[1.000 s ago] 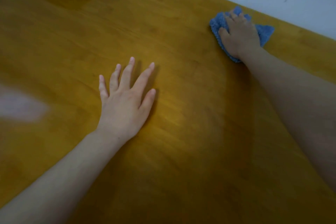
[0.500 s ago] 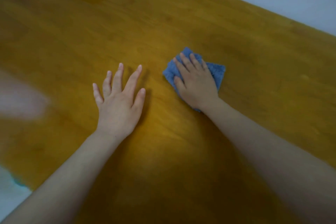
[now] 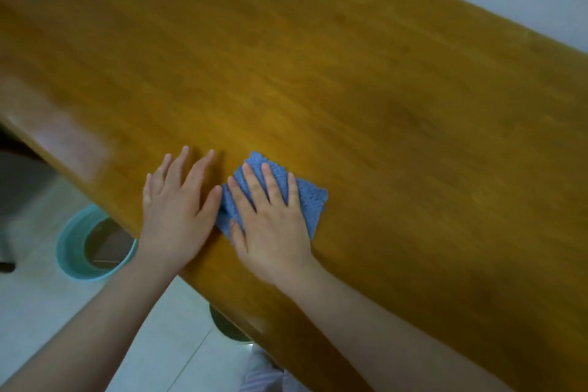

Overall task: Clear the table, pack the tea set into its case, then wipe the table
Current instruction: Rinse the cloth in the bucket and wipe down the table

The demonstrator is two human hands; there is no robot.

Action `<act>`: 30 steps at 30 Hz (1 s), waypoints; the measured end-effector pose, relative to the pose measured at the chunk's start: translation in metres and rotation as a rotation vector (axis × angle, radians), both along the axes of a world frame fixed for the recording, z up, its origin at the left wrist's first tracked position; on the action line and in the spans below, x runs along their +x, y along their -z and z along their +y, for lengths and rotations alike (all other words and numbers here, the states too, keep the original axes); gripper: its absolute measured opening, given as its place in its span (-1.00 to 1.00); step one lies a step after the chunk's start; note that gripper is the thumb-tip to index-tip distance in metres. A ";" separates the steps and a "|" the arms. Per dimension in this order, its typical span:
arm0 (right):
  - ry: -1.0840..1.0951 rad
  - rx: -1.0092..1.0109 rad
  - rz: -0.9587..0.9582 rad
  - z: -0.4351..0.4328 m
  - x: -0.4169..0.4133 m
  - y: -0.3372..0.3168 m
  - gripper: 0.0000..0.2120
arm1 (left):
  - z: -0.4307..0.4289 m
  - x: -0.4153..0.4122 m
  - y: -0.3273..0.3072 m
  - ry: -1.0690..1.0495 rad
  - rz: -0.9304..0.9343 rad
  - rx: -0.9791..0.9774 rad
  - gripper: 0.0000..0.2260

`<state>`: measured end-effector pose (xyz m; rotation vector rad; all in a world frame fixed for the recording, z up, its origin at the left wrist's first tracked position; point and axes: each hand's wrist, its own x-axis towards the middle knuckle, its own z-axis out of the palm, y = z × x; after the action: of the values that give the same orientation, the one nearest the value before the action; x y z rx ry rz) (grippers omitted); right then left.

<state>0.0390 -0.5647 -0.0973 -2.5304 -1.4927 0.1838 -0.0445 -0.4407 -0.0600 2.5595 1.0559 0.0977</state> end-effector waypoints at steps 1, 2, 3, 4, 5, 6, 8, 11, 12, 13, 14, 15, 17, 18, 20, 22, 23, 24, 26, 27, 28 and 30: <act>-0.013 -0.002 0.002 -0.001 -0.012 0.000 -0.41 | -0.001 -0.007 0.001 0.000 -0.001 -0.006 -0.50; -0.018 -0.003 0.007 -0.003 -0.023 0.001 -0.41 | -0.003 -0.012 0.002 0.009 -0.012 -0.006 -0.57; -0.017 -0.001 0.013 -0.005 -0.035 0.001 -0.41 | -0.005 -0.018 0.002 0.017 -0.036 0.001 -0.66; -0.009 0.004 0.019 -0.007 -0.045 0.001 -0.41 | -0.009 -0.023 0.002 0.019 -0.065 0.010 -0.77; 0.006 0.007 0.025 -0.009 -0.054 0.000 -0.41 | -0.012 -0.029 0.002 0.017 -0.083 0.017 -0.84; 0.019 0.009 0.031 -0.012 -0.062 0.000 -0.41 | -0.016 -0.035 0.001 0.013 -0.089 0.025 -0.88; 0.041 0.005 0.037 -0.016 -0.071 -0.002 -0.40 | -0.023 -0.046 -0.002 0.017 -0.062 0.047 -0.87; 0.069 0.009 0.093 -0.022 -0.073 -0.010 -0.40 | -0.033 -0.060 -0.008 0.006 -0.018 -0.006 -0.85; 0.079 0.034 0.122 -0.024 -0.071 -0.015 -0.40 | -0.036 -0.063 -0.010 0.002 -0.007 -0.010 -0.82; 0.104 0.067 0.149 -0.028 -0.067 -0.022 -0.42 | -0.038 -0.066 -0.012 0.002 -0.001 -0.008 -0.79; 0.146 0.100 0.165 -0.034 -0.060 -0.028 -0.44 | -0.041 -0.069 -0.013 0.001 -0.005 -0.010 -0.77; 0.202 0.126 0.151 -0.040 -0.052 -0.034 -0.47 | -0.042 -0.070 -0.015 -0.004 -0.006 -0.025 -0.74; 0.313 0.122 0.056 -0.056 -0.034 -0.042 -0.54 | -0.044 -0.070 -0.018 -0.026 -0.006 -0.071 -0.71; 0.354 0.090 0.018 -0.064 -0.027 -0.043 -0.56 | -0.044 -0.070 -0.018 -0.041 -0.006 -0.089 -0.72; 0.400 0.019 -0.012 -0.077 -0.020 -0.042 -0.62 | -0.043 -0.067 -0.019 -0.066 -0.009 -0.133 -0.77; 0.406 -0.008 -0.016 -0.085 -0.022 -0.040 -0.75 | -0.044 -0.063 -0.021 -0.096 -0.021 -0.174 -0.83; 0.403 0.003 -0.004 -0.088 -0.024 -0.040 -0.79 | -0.045 -0.062 -0.023 -0.114 -0.025 -0.186 -0.83; 0.399 0.033 0.019 -0.091 -0.027 -0.041 -0.82 | -0.046 -0.061 -0.024 -0.126 -0.030 -0.192 -0.84; 0.393 0.132 0.091 -0.093 -0.030 -0.043 -0.88 | -0.048 -0.062 -0.026 -0.132 -0.039 -0.193 -0.83; 0.392 0.182 0.140 -0.094 -0.030 -0.046 -0.90 | -0.049 -0.062 -0.029 -0.132 -0.044 -0.192 -0.83; 0.393 0.217 0.199 -0.094 -0.030 -0.048 -0.92 | -0.050 -0.062 -0.030 -0.132 -0.053 -0.194 -0.81; 0.400 0.253 0.288 -0.096 -0.029 -0.052 -0.91 | -0.048 -0.061 -0.034 -0.120 -0.086 -0.222 -0.78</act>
<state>0.0099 -0.6609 -0.0452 -2.4089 -0.8295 0.2642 -0.1052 -0.4888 -0.0264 2.2739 1.1203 0.1139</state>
